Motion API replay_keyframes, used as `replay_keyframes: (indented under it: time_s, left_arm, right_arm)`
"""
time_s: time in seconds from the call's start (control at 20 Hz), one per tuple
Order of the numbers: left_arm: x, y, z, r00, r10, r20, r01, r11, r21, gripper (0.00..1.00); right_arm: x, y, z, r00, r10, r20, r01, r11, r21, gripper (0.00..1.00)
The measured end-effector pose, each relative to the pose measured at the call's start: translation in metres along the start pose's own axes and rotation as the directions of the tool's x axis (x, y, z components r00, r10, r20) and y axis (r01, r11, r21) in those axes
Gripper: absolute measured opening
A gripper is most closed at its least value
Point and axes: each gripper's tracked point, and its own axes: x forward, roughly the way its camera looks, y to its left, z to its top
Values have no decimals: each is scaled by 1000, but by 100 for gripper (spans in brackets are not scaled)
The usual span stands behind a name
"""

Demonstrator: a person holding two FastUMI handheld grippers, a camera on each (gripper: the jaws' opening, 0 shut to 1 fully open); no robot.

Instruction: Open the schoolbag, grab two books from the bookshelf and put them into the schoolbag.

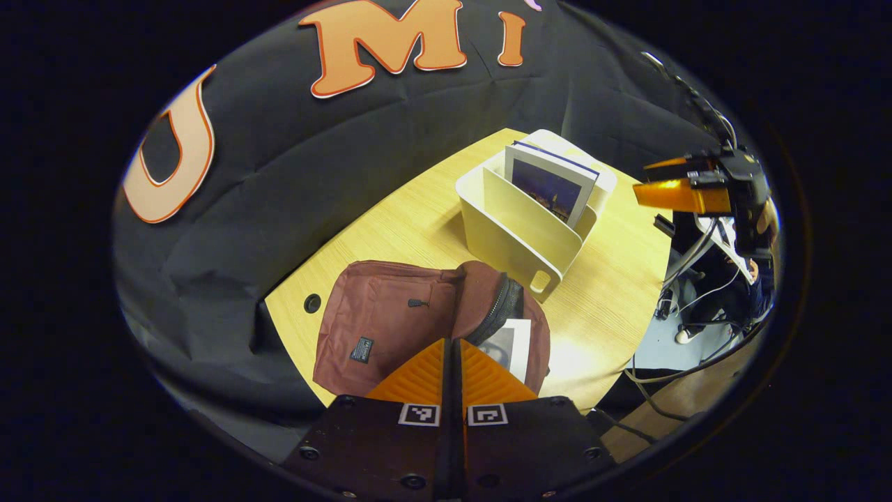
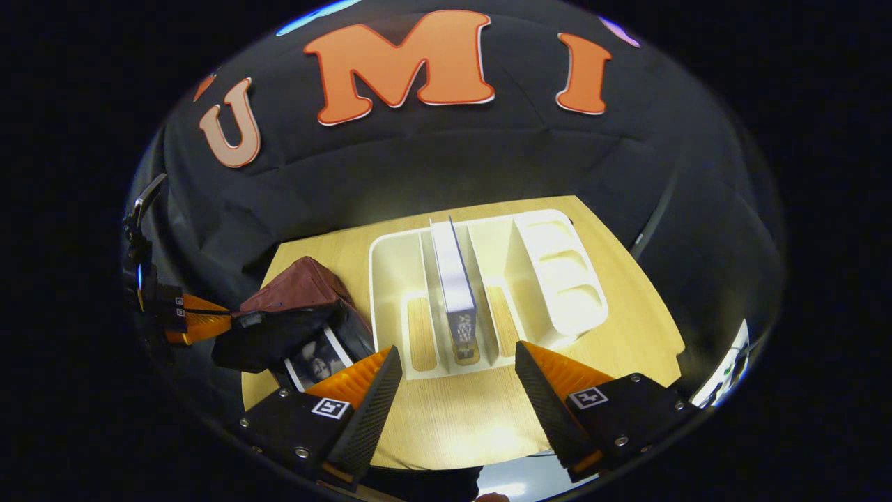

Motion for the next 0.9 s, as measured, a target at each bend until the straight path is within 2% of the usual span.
replay_keyframes:
  time_s: [0.1,0.25,0.35,0.5,0.6,0.75,0.9]
  left_arm:
    - [0,2,-1,1000,6,-5,-6,1000,1,1]
    - [-1,7,-1,1000,24,-10,-24,1000,-2,1]
    - [-2,9,1,999,36,-8,-36,999,-7,1]
    - [-2,13,4,999,52,-6,-52,998,-20,0]
    - [-3,16,5,998,61,-6,-61,998,-25,0]
    - [-5,21,6,997,72,-3,-72,997,-35,0]
    - [-5,23,5,997,76,-3,-76,996,-44,0]
  right_arm:
    - [8,5,15,1000,17,-27,-18,999,-28,98]
    - [36,-2,37,996,-1,-85,-6,996,-84,98]
    - [59,-2,48,990,9,-138,-19,997,-70,98]
    - [100,-3,49,973,-12,-232,-17,992,-124,98]
    - [121,1,41,954,-11,-300,-24,993,-112,99]
    - [151,-1,41,945,-28,-326,-9,994,-110,99]
    - [162,-1,34,930,-49,-363,6,993,-119,99]
